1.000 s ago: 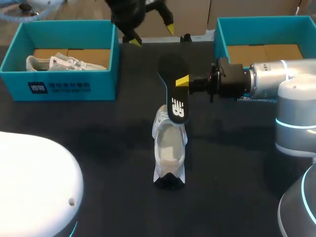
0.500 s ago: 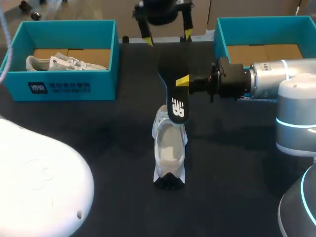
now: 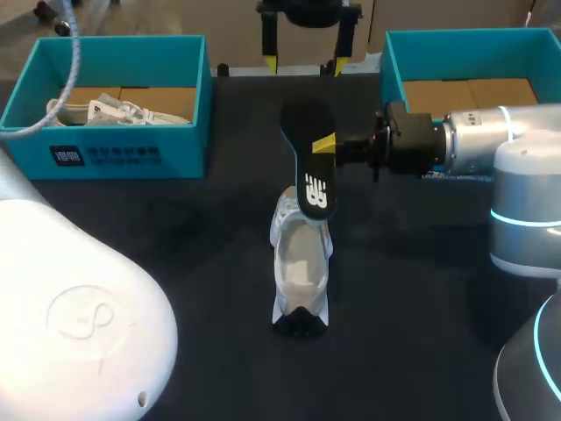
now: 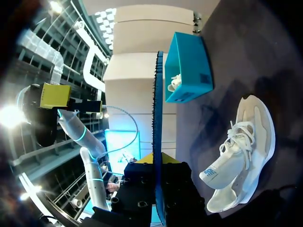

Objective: Take the shoe out of the shoebox, open the shoe tongue, remove and reinsert the insole, then place the shoe into the shoebox

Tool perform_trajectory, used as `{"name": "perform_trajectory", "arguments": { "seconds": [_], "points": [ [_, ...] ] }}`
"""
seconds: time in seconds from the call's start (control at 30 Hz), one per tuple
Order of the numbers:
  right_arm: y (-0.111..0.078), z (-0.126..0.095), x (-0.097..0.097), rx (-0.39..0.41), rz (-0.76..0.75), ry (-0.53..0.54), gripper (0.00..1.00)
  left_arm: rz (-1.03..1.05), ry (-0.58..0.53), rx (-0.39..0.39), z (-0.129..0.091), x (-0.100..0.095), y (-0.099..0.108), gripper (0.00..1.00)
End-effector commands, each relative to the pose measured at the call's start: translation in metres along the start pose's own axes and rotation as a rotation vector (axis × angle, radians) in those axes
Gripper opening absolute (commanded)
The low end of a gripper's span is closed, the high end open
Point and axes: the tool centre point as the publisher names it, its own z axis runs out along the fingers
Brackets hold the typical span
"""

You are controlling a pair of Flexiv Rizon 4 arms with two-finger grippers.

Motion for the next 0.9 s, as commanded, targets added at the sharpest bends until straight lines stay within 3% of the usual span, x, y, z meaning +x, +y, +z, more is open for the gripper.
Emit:
{"name": "perform_trajectory", "arguments": {
  "seconds": [0.03, 0.2, 0.3, 0.37, 0.77, 0.8, 0.9],
  "points": [
    [0.0, 0.002, -0.001, -0.003, -0.001, 0.0, 0.0, 0.049, -0.237, 0.021, 0.006, 0.02, -0.002, 1.0],
    [0.0, 0.002, -0.001, -0.003, -0.001, 0.0, 0.0, 0.054, -0.511, 0.053, 0.012, 0.043, -0.012, 1.0],
    [0.0, 0.002, -0.001, -0.003, -0.001, 0.0, 0.0, 0.044, -0.644, 0.037, 0.016, 0.05, -0.021, 1.0],
    [0.0, 0.002, -0.001, -0.003, -0.001, 0.0, 0.0, 0.055, -0.747, 0.067, 0.018, 0.054, -0.026, 1.0],
    [0.0, 0.002, -0.001, -0.003, -0.001, 0.0, 0.0, 0.055, -0.747, 0.067, 0.018, 0.054, -0.026, 1.0],
    [0.0, 0.002, -0.001, -0.003, -0.001, 0.0, 0.0, 0.074, -0.745, 0.028, 0.021, 0.051, -0.029, 1.0],
    [0.0, 0.002, -0.001, -0.003, -0.001, 0.0, 0.0, 0.094, -0.87, 0.068, 0.039, 0.053, -0.025, 1.0]
  ]
}}
